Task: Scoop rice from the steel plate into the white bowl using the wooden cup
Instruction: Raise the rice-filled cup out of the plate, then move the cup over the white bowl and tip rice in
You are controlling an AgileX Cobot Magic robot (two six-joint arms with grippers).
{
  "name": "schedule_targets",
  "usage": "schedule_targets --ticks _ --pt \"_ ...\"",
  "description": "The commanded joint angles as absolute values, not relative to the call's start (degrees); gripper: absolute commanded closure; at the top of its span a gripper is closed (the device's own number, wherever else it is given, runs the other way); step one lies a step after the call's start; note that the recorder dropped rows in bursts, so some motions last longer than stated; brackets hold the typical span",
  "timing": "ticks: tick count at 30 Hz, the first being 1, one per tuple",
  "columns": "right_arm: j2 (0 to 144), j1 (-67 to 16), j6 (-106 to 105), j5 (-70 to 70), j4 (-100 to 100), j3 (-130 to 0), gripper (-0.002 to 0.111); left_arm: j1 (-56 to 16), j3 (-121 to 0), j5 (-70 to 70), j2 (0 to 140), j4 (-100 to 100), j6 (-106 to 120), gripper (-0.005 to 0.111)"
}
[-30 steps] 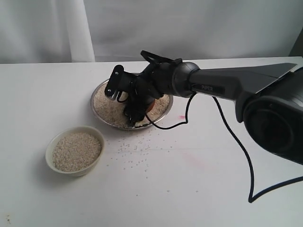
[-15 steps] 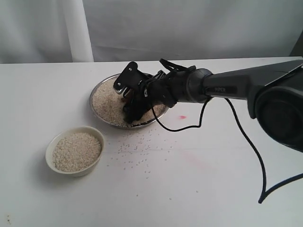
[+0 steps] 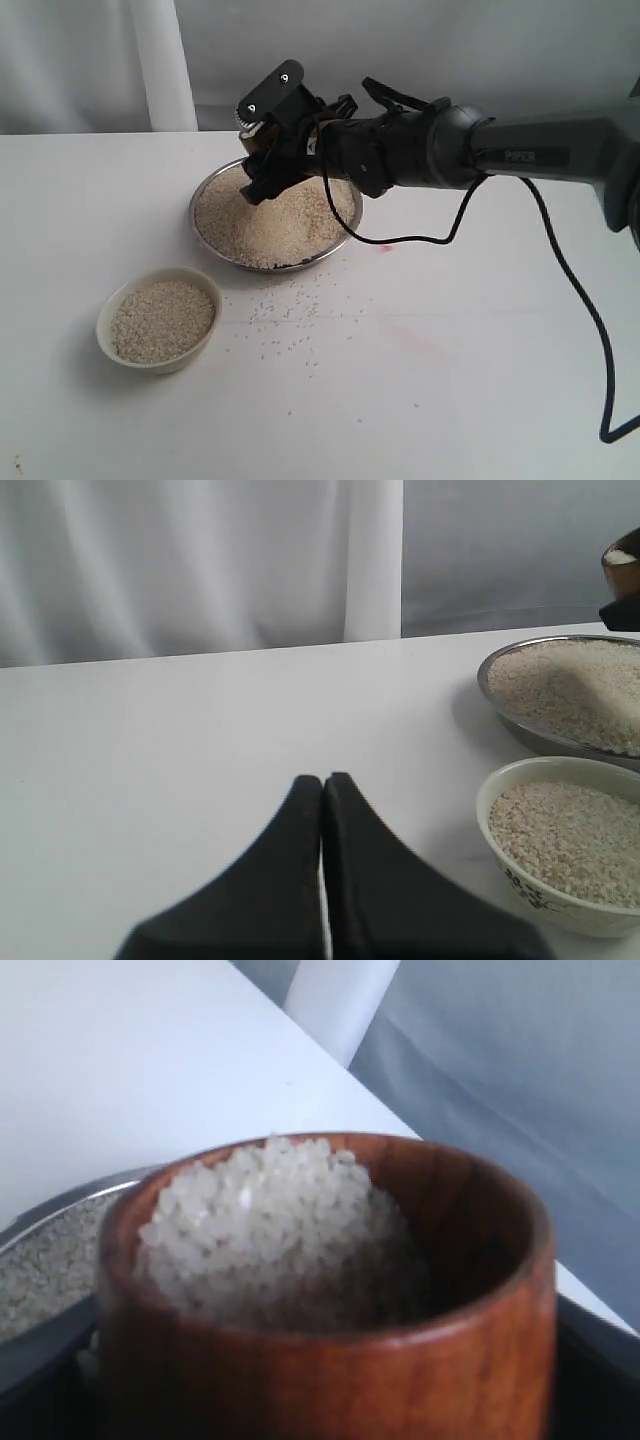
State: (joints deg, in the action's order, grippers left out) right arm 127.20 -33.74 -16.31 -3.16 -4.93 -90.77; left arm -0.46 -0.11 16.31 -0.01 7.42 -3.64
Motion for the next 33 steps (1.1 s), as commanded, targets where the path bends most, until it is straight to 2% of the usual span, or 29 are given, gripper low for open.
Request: schedule_targets --ticks 1,18,26,33 --pt "123.6 -33.8 -13.3 -8.5 -4.3 -90.7 0.108 -0.6 0.0 15.7 0.0 7.0 -4.0 0.107" --pt "118.9 -38.2 -12.3 -7.4 -13.5 -86.1 0.108 -0.6 0.0 15.7 0.0 7.0 -4.0 0.107" --pt "118.9 -44.3 -12.3 -0.9 -25.5 -86.1 0.108 -0.6 0.0 15.7 0.0 7.0 -4.0 0.107" --pt "118.9 -47.4 -17.0 4.5 -26.6 -86.1 0.108 -0.6 0.0 15.7 0.0 7.0 -4.0 0.107"
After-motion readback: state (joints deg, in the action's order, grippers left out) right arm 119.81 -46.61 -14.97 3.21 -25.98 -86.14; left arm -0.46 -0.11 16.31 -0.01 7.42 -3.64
